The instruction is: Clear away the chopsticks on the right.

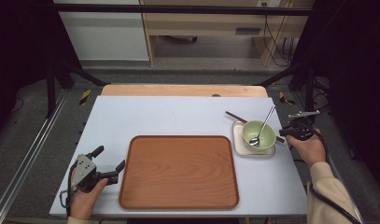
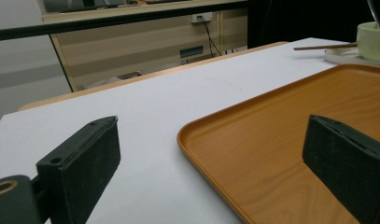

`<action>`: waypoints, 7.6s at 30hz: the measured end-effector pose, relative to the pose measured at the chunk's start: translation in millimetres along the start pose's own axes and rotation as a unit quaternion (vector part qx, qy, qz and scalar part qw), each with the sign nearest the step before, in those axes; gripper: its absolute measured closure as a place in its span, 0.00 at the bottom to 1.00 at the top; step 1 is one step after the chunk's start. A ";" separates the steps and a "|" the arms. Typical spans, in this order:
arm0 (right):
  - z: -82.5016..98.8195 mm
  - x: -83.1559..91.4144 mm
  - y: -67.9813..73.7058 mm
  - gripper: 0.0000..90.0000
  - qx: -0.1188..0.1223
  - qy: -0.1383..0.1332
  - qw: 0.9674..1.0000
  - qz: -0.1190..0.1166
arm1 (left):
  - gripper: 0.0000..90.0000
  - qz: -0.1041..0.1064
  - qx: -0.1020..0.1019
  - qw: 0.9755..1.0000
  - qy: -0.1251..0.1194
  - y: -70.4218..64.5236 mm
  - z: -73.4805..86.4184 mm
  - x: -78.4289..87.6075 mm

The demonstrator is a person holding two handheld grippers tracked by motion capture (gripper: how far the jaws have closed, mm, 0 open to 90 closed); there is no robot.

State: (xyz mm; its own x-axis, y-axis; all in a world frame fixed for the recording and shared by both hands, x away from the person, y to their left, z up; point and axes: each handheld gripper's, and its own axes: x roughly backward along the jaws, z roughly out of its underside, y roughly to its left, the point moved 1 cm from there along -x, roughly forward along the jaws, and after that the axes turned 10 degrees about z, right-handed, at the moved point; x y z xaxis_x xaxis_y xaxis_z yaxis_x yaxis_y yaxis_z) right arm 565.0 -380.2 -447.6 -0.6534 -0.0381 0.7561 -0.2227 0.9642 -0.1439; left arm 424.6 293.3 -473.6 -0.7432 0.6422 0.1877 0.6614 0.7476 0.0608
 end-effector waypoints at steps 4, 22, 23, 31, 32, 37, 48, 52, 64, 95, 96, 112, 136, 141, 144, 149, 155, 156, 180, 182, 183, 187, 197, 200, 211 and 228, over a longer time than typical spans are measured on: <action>-0.8 7.4 -1.3 0.95 0.003 0.001 1.000 0.009 | 0.04 0.001 0.002 1.000 -0.007 1.1 -1.3 1.7; -5.1 43.7 -10.7 0.43 0.051 0.002 0.997 0.062 | 0.04 0.001 0.000 1.000 -0.007 0.9 -1.4 2.0; -5.4 45.6 -11.7 0.41 0.052 0.002 0.997 0.063 | 0.04 0.001 0.001 1.000 -0.008 0.7 -1.5 2.0; -5.6 54.4 -19.8 0.28 0.054 -0.001 0.996 0.070 | 0.04 -0.001 0.010 1.000 -0.014 2.0 -2.0 3.5; -5.4 54.6 -19.5 0.27 0.049 -0.001 0.996 0.069 | 0.04 -0.001 0.010 1.000 -0.014 2.1 -2.0 3.8; -5.2 51.3 -20.0 0.36 0.054 -0.003 0.997 0.063 | 0.04 -0.003 0.010 1.000 -0.013 2.3 -1.8 4.0; -8.3 38.2 -12.8 0.71 0.073 0.002 0.996 0.049 | 0.04 -0.007 0.011 1.000 -0.015 4.4 -1.9 6.2; -7.5 34.4 -9.5 0.76 0.072 0.004 0.996 0.044 | 0.04 -0.007 0.011 1.000 -0.016 4.2 -2.3 6.1; -2.9 23.2 2.6 0.86 0.089 0.009 0.996 0.016 | 0.05 -0.010 0.010 1.000 -0.017 3.6 -2.1 6.2; -1.8 3.9 11.4 0.78 0.104 0.019 0.994 0.019 | 0.05 -0.008 0.003 1.000 -0.010 2.5 -2.0 4.9; -2.1 3.5 11.5 0.78 0.107 0.019 0.994 0.021 | 0.05 -0.008 0.002 1.000 -0.010 2.4 -2.1 4.9; -5.0 0.1 8.6 0.74 0.120 0.024 0.992 0.016 | 0.05 -0.009 -0.003 1.000 -0.008 1.7 -2.3 3.8; -0.1 -10.9 13.7 0.79 0.123 0.040 0.992 -0.005 | 0.05 -0.011 -0.003 1.000 -0.009 2.0 -2.8 5.0; -0.1 -12.0 15.4 0.82 0.123 0.040 0.992 -0.010 | 0.05 -0.011 -0.003 1.000 -0.008 2.1 -2.6 4.9; -0.1 -11.9 17.4 0.85 0.116 0.039 0.992 -0.013 | 0.05 -0.011 -0.004 1.000 -0.009 1.6 -2.7 4.6; 1.0 -10.3 17.4 0.93 0.128 0.038 0.991 -0.021 | 0.05 -0.011 -0.004 1.000 -0.008 1.5 -2.6 4.4; 1.6 -7.3 17.4 0.94 0.126 0.028 0.991 -0.022 | 0.05 -0.012 -0.003 1.000 -0.009 1.6 -2.9 4.9; 1.4 -6.2 17.1 0.94 0.124 0.027 0.992 -0.022 | 0.05 -0.013 -0.002 1.000 -0.009 1.6 -2.9 5.0; -15.2 35.8 0.7 0.94 0.056 -0.035 0.995 0.073 | 0.05 -0.016 -0.003 1.000 -0.016 1.8 -4.5 7.3; -15.8 39.8 1.4 0.94 0.051 -0.042 0.995 0.078 | 0.05 -0.015 -0.003 1.000 -0.015 1.7 -4.3 6.9; -16.0 41.8 1.4 0.94 0.045 -0.043 0.995 0.082 | 0.05 -0.015 -0.003 1.000 -0.014 1.6 -4.1 6.6; -16.7 49.2 0.9 0.94 0.036 -0.053 0.994 0.085 | 0.05 -0.015 -0.003 1.000 -0.015 1.8 -3.8 6.6; -22.4 66.7 4.2 0.94 0.028 -0.073 0.993 0.085 | 0.05 -0.017 0.003 1.000 -0.019 2.9 -4.2 8.4; -28.6 76.6 4.3 0.94 0.024 -0.083 0.993 0.083 | 0.05 -0.017 0.007 1.000 -0.018 3.9 -2.6 7.2; -48.9 113.4 28.5 0.94 0.026 -0.118 0.991 0.058 | 0.05 -0.019 0.005 1.000 -0.022 3.9 -3.6 8.6; -67.8 130.5 122.9 0.94 0.077 -0.110 0.991 -0.019 | 0.05 -0.024 0.003 0.999 -0.024 5.2 -4.6 10.9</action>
State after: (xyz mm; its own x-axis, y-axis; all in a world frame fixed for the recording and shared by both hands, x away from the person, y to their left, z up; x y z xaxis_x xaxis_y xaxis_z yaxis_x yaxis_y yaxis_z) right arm 501.5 -248.9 -323.4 -0.7811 -0.1461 0.6070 -0.3468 0.9100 -0.2273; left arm 420.4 303.5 -466.7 -0.7787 0.6121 0.1378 0.6236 0.7793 0.0624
